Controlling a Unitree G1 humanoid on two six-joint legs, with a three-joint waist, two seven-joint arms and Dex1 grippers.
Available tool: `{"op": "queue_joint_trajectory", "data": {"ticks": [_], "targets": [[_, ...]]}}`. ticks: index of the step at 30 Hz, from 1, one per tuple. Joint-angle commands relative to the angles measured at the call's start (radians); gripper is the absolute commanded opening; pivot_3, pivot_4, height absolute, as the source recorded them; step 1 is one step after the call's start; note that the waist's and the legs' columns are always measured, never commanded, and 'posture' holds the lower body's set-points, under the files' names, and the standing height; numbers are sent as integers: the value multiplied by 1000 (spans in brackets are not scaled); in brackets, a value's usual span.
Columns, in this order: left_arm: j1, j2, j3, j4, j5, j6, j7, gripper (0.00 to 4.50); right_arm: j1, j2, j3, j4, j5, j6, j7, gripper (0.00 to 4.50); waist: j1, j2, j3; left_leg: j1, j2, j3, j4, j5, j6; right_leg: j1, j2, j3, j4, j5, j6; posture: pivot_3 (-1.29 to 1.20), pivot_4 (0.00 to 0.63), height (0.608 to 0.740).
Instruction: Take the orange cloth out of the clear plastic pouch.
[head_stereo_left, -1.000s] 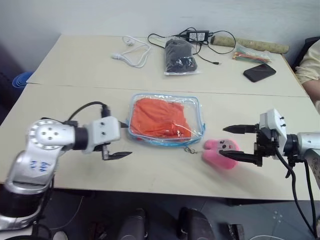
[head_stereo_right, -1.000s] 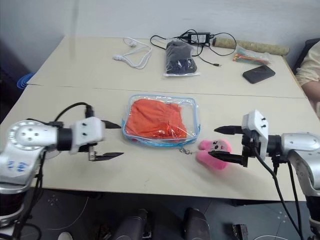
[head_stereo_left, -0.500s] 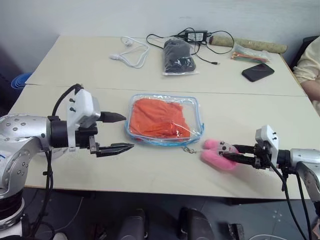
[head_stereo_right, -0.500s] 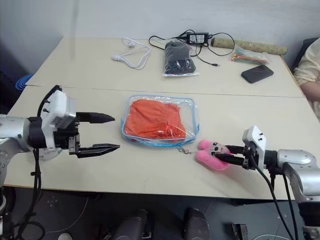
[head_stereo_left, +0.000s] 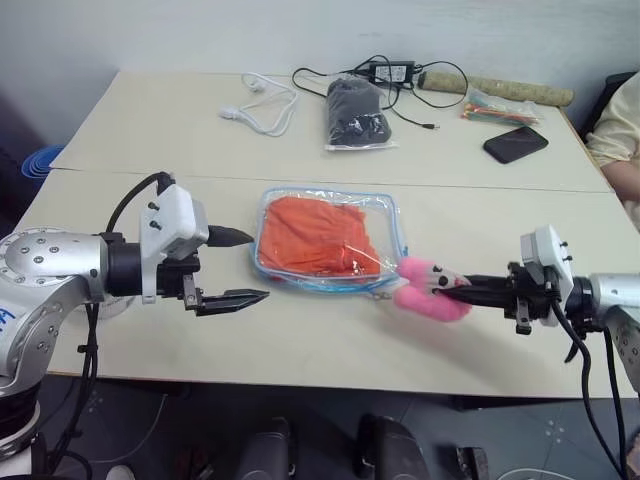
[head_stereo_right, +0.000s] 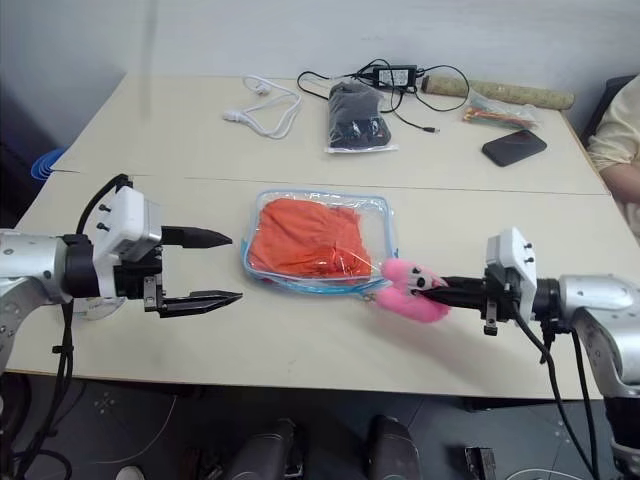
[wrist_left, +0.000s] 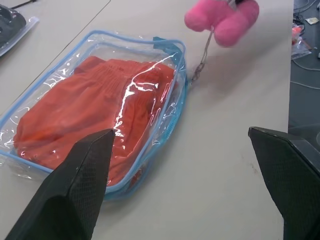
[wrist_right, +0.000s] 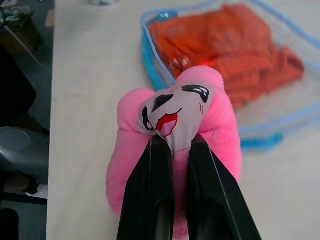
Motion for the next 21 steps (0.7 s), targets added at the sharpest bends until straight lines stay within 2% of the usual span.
{"op": "queue_joint_trajectory", "data": {"ticks": [1, 7, 13, 18, 21], "targets": [[-16, 11, -9, -10, -14, -25, 9, 4500, -61, 41, 154, -82, -85, -73, 19, 9, 0, 0, 0, 0, 0, 0, 0, 0, 0, 0, 0, 0, 0, 0, 0, 0, 150, 740], [-19, 5, -54, -10, -1, -50, 25, 4500, -213, 207, 435, -15, -329, -222, -27, 9, -2, 0, 0, 0, -1, 1, 0, 0, 0, -2, 0, 1, 1, 0, 0, 0, 150, 740], [-14, 0, -96, -23, 7, -64, 49, 4500, -221, 285, 561, 86, -482, -304, -80, 9, -1, -1, 0, -1, -2, 0, 0, 0, 0, -1, 0, 0, 0, 0, 0, 0, 150, 740], [-9, -7, -135, -25, 20, -85, 64, 4500, -213, 289, 571, 120, -522, -324, -93, 1623, -3, -1, 0, 0, -2, 0, 0, 0, 0, -1, 1, 1, 0, 0, 0, 0, 150, 740], [-12, -22, -167, -27, 20, -98, 69, 4500, -199, 270, 538, 77, -478, -287, -82, 2607, -3, -1, 0, 0, -2, 0, 0, 0, 0, -1, 1, 1, 0, 0, 0, 0, 150, 740]]}}
